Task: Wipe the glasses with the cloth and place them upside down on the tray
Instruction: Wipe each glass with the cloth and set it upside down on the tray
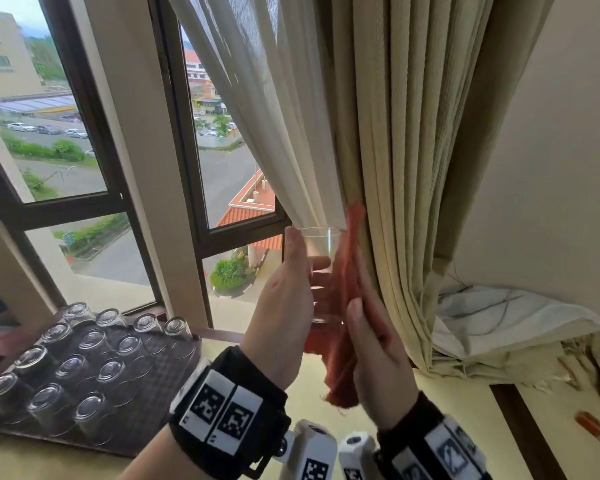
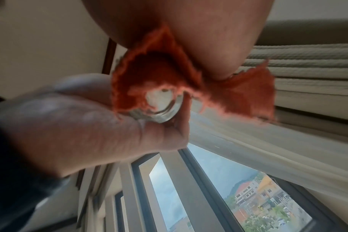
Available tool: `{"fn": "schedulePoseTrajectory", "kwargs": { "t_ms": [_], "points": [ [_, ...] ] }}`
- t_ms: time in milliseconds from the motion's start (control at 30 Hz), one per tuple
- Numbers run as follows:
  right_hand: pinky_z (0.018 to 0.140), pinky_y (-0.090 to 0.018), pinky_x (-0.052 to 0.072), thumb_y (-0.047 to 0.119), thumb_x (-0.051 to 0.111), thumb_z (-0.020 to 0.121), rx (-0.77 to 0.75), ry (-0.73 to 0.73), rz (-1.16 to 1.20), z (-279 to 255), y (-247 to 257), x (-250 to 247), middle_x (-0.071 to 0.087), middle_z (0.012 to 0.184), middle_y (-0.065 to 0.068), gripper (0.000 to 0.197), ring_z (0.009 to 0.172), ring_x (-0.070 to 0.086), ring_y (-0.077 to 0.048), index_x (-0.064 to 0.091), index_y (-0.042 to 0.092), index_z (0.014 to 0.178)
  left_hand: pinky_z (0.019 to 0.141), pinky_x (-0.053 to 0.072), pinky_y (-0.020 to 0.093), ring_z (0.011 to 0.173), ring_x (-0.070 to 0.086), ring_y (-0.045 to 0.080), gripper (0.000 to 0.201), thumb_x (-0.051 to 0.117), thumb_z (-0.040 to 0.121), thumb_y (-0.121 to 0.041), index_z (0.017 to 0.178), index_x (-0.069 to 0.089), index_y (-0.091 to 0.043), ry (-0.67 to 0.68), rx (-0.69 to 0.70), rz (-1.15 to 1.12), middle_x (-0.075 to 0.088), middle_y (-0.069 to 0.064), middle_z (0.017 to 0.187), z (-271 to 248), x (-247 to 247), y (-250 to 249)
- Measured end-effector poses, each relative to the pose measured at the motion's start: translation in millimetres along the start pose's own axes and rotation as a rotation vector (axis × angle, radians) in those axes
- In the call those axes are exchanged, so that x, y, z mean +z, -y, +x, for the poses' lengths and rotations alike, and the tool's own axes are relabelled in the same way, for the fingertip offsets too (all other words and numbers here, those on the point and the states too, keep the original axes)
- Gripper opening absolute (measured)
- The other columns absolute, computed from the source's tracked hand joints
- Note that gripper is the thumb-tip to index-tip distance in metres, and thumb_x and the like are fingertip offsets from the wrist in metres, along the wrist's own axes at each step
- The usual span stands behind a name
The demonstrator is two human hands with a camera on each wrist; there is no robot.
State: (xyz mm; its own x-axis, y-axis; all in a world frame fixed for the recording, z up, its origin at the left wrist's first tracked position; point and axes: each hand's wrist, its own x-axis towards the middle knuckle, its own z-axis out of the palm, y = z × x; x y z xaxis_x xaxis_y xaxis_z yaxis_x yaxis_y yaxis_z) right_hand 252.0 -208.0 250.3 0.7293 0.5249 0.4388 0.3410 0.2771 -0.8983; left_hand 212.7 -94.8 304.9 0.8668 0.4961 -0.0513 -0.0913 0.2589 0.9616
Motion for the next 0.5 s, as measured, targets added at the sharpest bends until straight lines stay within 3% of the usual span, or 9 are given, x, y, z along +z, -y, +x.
{"fn": "schedulePoseTrajectory", "kwargs": {
  "t_ms": [67,100,167,267,367,433,500],
  "points": [
    [0.086,-0.023,0.06,0.032,0.037,0.112,0.019,-0.029,0.015,16,11,-2,0.07,0.136,0.012,0.05,0.122,0.069,-0.013,0.035,0.029,0.162,0.079,0.063,0.045,0.077,0.076,0.019,0.077,0.03,0.1,-0.075,0.107,0.074,-0.012,0.024,0.017,0.037,0.079,0.001,0.08,-3,4,4],
    [0.085,-0.017,0.058,0.029,0.036,0.11,-0.01,-0.029,-0.003,20,16,-1,0.072,0.13,0.019,0.052,0.118,0.07,-0.007,0.035,0.026,0.162,0.084,0.063,0.043,0.08,0.076,0.019,0.077,0.03,0.1,-0.075,0.107,0.074,-0.012,0.027,0.025,0.04,0.079,0.0,0.082,-4,6,4],
    [0.098,-0.013,0.05,0.025,0.035,0.111,-0.106,-0.007,-0.055,19,22,2,0.064,0.139,0.029,0.054,0.127,0.062,0.003,0.028,0.02,0.164,0.095,0.062,0.05,0.095,0.079,0.026,0.081,0.03,0.099,-0.077,0.111,0.075,-0.011,0.013,0.045,0.019,0.082,0.005,0.094,-3,6,2],
    [0.116,-0.032,0.04,0.024,0.036,0.11,-0.185,0.102,-0.174,2,12,4,0.03,0.171,0.016,0.057,0.146,0.043,-0.01,0.025,0.026,0.166,0.101,0.06,0.053,0.107,0.078,0.027,0.087,0.036,0.09,-0.087,0.118,0.077,-0.016,0.008,0.109,0.035,0.082,0.01,0.109,2,1,-3],
    [0.129,-0.049,0.021,0.032,0.039,0.112,-0.105,0.151,-0.08,-19,-9,5,0.02,0.175,0.009,0.057,0.161,0.018,-0.013,0.023,0.025,0.166,0.104,0.059,0.053,0.104,0.077,0.031,0.073,0.055,0.086,-0.083,0.114,0.078,-0.019,0.005,0.152,0.038,0.08,0.014,0.107,12,-6,-6],
    [0.124,-0.047,0.033,0.037,0.043,0.109,0.025,0.117,0.071,-30,-20,4,0.031,0.171,0.011,0.061,0.158,0.028,-0.012,0.023,0.03,0.166,0.11,0.053,0.056,0.1,0.073,0.028,0.075,0.066,0.076,-0.088,0.118,0.075,-0.027,-0.01,0.174,0.04,0.076,0.009,0.103,18,-9,-3],
    [0.109,-0.043,0.052,0.045,0.054,0.101,0.183,0.0,0.216,-34,-22,4,0.054,0.157,0.005,0.064,0.144,0.053,-0.02,0.039,0.03,0.161,0.11,0.053,0.053,0.105,0.069,0.018,0.076,0.068,0.072,-0.088,0.124,0.07,-0.033,0.019,0.216,0.04,0.07,0.004,0.107,24,-10,2]
  ]
}}
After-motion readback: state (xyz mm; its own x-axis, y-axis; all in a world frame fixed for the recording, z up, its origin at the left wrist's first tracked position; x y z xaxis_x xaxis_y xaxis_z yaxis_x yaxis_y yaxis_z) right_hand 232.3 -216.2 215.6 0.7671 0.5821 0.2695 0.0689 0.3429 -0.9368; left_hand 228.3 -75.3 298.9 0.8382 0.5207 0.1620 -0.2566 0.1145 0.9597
